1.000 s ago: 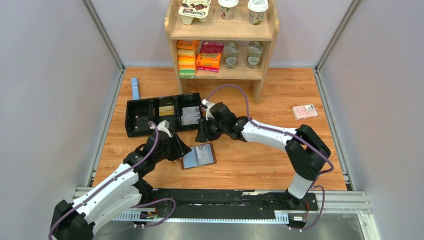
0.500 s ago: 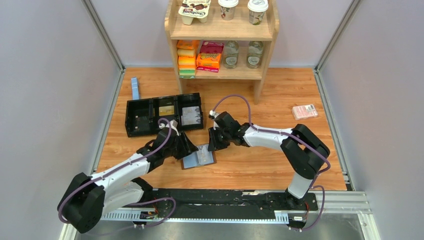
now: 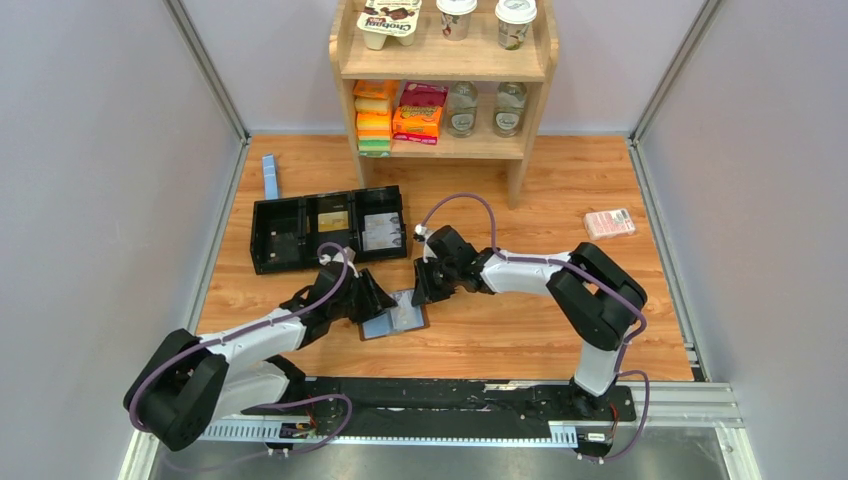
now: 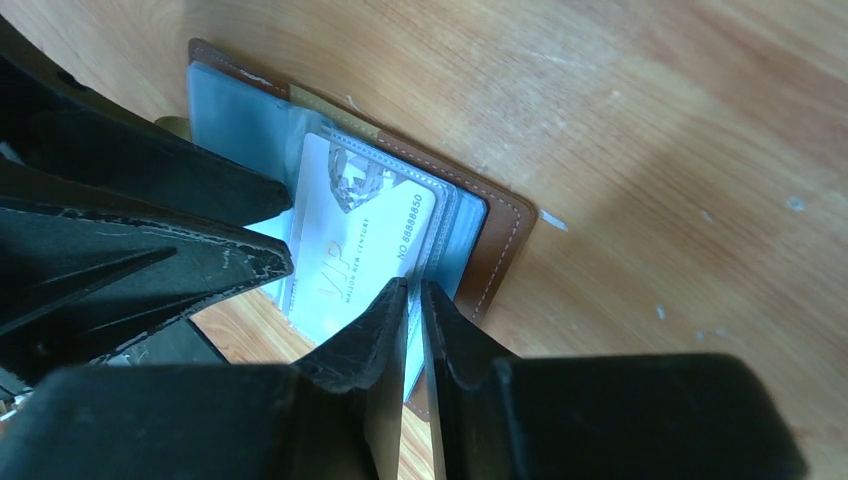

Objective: Take the credit cards out of the card holder
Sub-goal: Remove the credit card from the card holder.

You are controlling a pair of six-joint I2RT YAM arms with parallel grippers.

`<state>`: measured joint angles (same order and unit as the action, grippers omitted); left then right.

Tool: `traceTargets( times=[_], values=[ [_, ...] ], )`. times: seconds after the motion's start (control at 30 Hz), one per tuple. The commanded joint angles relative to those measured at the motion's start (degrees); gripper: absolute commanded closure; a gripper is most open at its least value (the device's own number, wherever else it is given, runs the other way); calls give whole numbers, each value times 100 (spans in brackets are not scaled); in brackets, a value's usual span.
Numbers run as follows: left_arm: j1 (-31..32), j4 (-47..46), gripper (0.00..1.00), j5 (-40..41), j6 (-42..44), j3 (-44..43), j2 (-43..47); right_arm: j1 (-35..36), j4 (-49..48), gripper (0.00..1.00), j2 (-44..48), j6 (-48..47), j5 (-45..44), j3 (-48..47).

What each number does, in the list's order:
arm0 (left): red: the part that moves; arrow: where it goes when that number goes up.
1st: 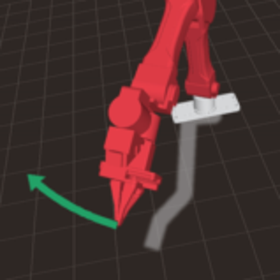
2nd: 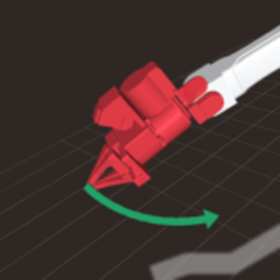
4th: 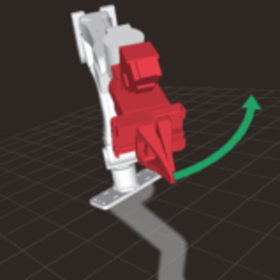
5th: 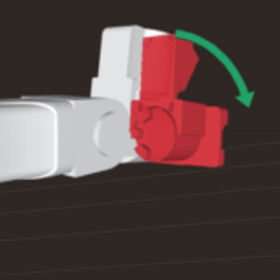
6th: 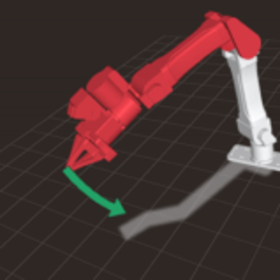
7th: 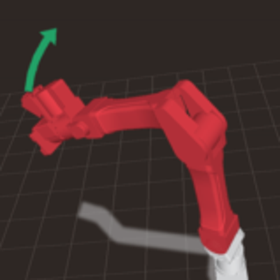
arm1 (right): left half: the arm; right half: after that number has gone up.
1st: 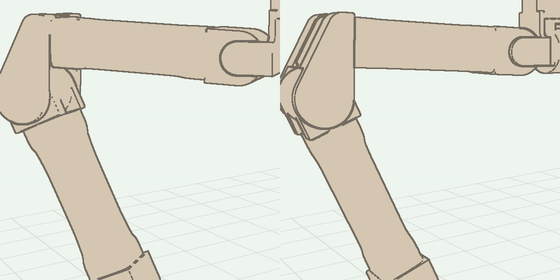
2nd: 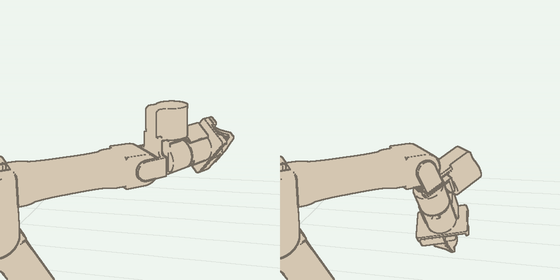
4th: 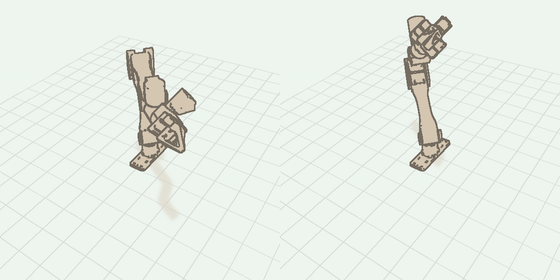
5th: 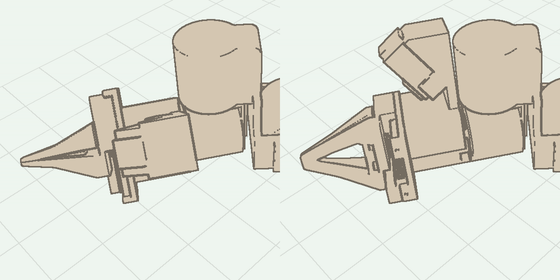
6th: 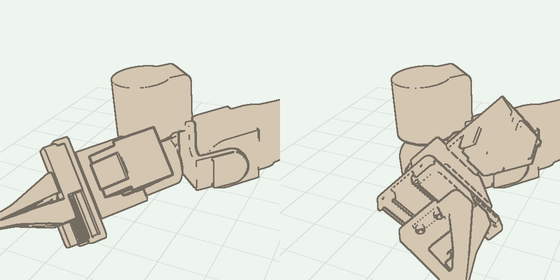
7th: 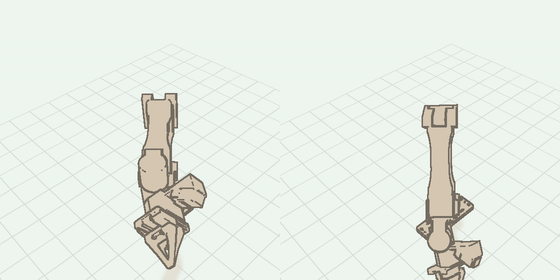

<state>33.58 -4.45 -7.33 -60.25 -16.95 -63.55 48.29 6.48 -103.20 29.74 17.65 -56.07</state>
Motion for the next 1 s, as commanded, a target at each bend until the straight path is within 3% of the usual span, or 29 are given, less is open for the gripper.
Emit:
traceTargets(
  times=[0.0,0.37,0.5,0.67,0.97],
  values=[
    [-45,-591,50,-119,-188,200,-96,31,-261,82,-314,58,247,44],
    [-80,-1567,51,-286,-699,798,-149,31,-217,83,-543,85,169,88],
    [-80,-2024,58,-357,-751,965,157,31,-209,83,-570,94,142,70],
    [-80,-2043,67,-374,-743,983,668,22,-209,83,-614,94,133,70],
    [-80,-1972,71,-400,-681,992,1292,31,-217,83,-640,111,133,53]
  ],
)
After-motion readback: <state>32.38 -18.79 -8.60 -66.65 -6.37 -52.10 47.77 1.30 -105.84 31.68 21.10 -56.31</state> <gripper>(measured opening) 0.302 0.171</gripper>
